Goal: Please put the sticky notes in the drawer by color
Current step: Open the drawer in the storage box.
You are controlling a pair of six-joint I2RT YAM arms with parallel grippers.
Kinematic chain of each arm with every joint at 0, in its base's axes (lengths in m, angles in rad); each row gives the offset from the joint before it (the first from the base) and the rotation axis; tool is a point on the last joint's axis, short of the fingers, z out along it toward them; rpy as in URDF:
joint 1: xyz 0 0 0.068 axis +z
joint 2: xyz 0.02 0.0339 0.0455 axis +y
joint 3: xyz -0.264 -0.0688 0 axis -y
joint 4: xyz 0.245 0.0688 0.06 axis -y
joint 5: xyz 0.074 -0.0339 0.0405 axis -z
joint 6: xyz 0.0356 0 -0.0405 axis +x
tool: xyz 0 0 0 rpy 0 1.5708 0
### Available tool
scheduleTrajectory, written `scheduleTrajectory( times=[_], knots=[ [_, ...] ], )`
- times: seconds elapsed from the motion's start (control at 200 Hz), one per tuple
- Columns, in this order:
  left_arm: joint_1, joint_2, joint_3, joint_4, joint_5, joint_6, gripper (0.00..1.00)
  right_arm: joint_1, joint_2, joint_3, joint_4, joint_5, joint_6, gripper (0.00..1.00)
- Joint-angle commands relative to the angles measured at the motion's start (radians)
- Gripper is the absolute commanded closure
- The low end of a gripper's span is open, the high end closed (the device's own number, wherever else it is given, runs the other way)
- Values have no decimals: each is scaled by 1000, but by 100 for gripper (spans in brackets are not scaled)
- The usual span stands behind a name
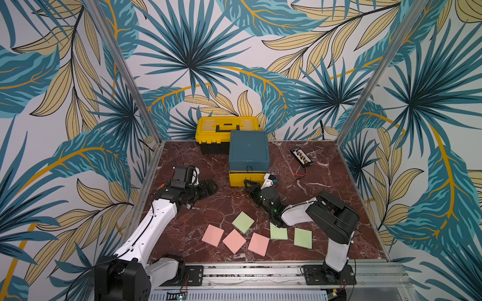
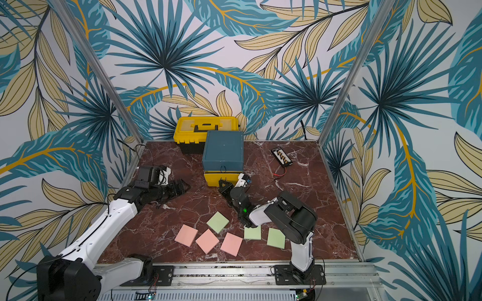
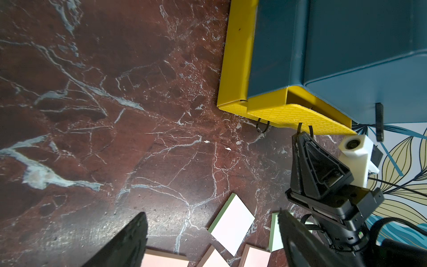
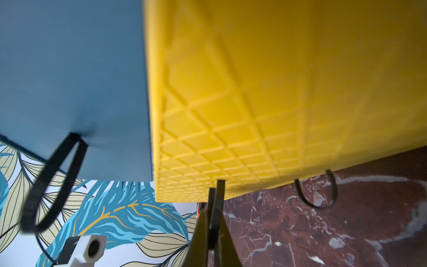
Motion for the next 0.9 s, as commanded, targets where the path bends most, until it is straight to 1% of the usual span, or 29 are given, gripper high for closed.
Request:
scheduleTrajectory(
  times=[0.0, 0.25, 0.501, 0.616, 0.716, 0.896],
  knots=[
    [9, 2, -5, 3, -15, 1, 10, 43, -35, -43, -4, -18, 13, 100],
    [8, 18, 5, 4, -18, 4, 10, 74, -96, -87, -53, -18, -5, 100],
    [10, 25, 15, -1, -23, 5, 10, 85, -128, -143, -49, -23, 29, 100],
    [9, 34, 23, 0, -21, 7, 10, 105, -150, -164, -48, -5, 30, 100],
    [8, 41, 28, 2, -17, 6, 10, 123, -189, -168, -91, 25, 23, 100],
    [9, 42, 31, 4, -11, 3, 10, 135, -232, -172, -136, 39, 5, 100]
  ],
)
